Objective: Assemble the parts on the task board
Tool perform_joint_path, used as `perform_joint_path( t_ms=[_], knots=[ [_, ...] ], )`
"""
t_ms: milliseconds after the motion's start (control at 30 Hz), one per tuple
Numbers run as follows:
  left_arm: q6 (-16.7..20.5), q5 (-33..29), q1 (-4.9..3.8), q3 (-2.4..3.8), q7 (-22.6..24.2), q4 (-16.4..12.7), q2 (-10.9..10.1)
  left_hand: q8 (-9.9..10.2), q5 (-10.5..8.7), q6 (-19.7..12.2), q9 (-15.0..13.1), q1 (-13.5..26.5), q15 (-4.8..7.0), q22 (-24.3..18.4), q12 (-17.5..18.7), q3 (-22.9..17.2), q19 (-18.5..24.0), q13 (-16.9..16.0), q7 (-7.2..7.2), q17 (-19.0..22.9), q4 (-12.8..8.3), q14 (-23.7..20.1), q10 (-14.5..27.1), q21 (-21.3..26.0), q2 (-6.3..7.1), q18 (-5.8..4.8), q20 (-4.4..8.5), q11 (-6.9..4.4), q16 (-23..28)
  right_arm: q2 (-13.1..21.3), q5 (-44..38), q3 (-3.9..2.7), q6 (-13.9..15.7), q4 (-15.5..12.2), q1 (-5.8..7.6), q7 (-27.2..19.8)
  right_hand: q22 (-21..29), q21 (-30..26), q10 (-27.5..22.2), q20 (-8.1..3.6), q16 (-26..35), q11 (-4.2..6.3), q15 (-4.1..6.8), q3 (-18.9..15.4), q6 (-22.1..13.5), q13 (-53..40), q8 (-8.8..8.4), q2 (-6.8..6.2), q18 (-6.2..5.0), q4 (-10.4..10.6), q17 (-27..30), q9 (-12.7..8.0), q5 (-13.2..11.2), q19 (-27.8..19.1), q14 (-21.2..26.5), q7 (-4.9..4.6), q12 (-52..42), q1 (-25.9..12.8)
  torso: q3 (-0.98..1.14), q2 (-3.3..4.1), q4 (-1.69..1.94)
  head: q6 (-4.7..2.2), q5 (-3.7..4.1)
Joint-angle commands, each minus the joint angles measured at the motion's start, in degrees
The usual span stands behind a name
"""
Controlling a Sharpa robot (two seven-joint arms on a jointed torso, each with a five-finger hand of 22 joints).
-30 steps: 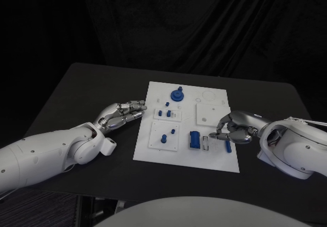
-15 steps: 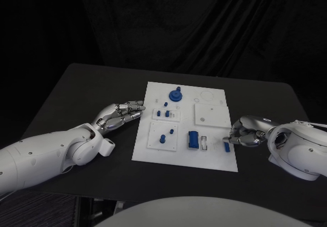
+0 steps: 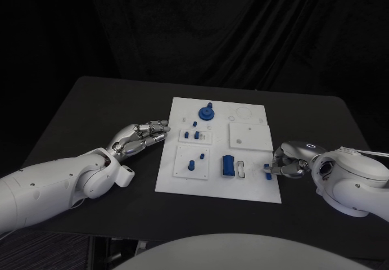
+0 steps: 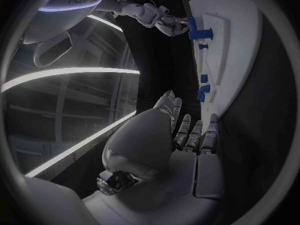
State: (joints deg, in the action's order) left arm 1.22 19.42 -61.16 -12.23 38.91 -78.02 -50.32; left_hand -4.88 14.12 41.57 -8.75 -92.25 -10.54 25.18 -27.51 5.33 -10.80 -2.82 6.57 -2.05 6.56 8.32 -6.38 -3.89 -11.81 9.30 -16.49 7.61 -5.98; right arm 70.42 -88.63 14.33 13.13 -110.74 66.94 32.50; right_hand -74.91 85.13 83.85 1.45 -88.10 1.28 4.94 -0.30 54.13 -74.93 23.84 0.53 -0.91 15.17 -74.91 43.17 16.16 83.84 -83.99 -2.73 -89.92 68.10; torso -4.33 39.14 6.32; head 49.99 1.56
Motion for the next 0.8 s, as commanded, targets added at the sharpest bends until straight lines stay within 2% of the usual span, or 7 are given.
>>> perform_joint_path(
  t_ms=[33,300,467,600,800],
  knots=[
    [-0.3,-0.2,0.07,0.05,5.5,-0.1,0.0,-0.2,0.28,0.3,-0.1,-0.1,-0.04,-0.1,-0.2,-0.3,-0.3,-0.1,0.10,-0.1,-0.1,0.4,-0.4,-0.3,-0.32,0.56,0.07,0.18,-0.2,-0.4,-2.5,-0.01,-0.2,0.2,-0.18,2.2,-13.2,-0.3,6.2,0.33,0.3,-0.10,-0.29,-0.2,0.4,-15.1,0.29,-0.56,-0.50,-0.2,-10.3,0.1,0.1,3.7,-5.0,0.03,-0.1,0.2,-0.03,0.00,0.00,0.01,0.06],
    [-0.4,-0.2,0.07,0.05,5.3,-0.1,0.0,-0.2,0.28,0.3,0.0,-0.1,-0.04,-0.2,-0.1,-0.3,-0.2,-0.1,0.12,-0.1,-0.1,0.4,-0.4,-0.2,-0.32,0.56,0.07,0.20,-0.2,-1.6,-2.7,-0.01,-0.8,1.2,-0.68,2.1,-13.2,-0.5,6.2,0.26,0.4,0.01,-0.20,0.1,0.3,-15.1,0.22,-0.35,-0.54,-0.4,-10.2,0.2,0.2,3.7,-5.0,0.14,-0.1,0.6,-0.07,-0.04,0.08,0.01,0.13],
    [-0.5,-0.2,0.08,0.05,5.3,-0.1,0.1,-0.2,0.28,0.2,0.0,-0.1,-0.05,-0.3,-0.1,-0.3,-0.2,-0.1,0.13,-0.1,-0.1,0.4,-0.3,-0.2,-0.32,0.56,0.07,0.21,-0.2,-2.5,-2.7,-0.01,-2.0,2.2,-1.27,2.4,-13.1,-0.6,6.2,0.13,0.5,0.10,-0.09,0.7,-0.1,-15.1,-0.15,-0.34,-0.57,-1.4,-10.0,0.2,0.3,3.6,-5.0,0.19,-0.1,2.1,-0.07,-0.05,0.03,0.01,0.10],
    [-0.5,-0.2,0.08,0.05,5.2,-0.1,0.0,-0.2,0.28,0.2,0.0,-0.1,-0.05,-0.3,-0.1,-0.3,-0.2,-0.1,0.15,-0.1,-0.1,0.4,-0.3,-0.2,-0.31,0.55,0.06,0.23,-0.2,-3.0,-2.7,-0.01,-3.4,2.9,-1.66,2.9,-13.1,-0.7,6.2,0.12,0.6,0.07,-0.09,0.9,-0.2,-15.1,-0.34,-0.30,-0.61,-1.6,-9.8,0.1,0.3,3.5,-4.9,0.15,-0.1,2.4,-0.08,-0.04,0.10,0.01,0.10],
    [-0.6,-0.2,0.09,0.05,5.2,-0.1,0.0,-0.2,0.28,0.2,0.0,-0.1,-0.05,-0.3,-0.1,-0.3,-0.2,-0.1,0.15,-0.1,-0.1,0.4,-0.3,-0.2,-0.31,0.55,0.06,0.23,-0.2,-3.3,-2.7,-0.01,-4.5,3.4,-2.00,3.1,-13.0,-0.9,6.2,0.11,0.7,0.04,-0.10,1.1,-0.3,-15.1,-0.56,-0.27,-0.65,-1.9,-9.7,0.0,0.2,3.5,-4.9,0.10,-0.1,2.7,-0.06,-0.05,0.01,0.01,0.05]
  ],
)
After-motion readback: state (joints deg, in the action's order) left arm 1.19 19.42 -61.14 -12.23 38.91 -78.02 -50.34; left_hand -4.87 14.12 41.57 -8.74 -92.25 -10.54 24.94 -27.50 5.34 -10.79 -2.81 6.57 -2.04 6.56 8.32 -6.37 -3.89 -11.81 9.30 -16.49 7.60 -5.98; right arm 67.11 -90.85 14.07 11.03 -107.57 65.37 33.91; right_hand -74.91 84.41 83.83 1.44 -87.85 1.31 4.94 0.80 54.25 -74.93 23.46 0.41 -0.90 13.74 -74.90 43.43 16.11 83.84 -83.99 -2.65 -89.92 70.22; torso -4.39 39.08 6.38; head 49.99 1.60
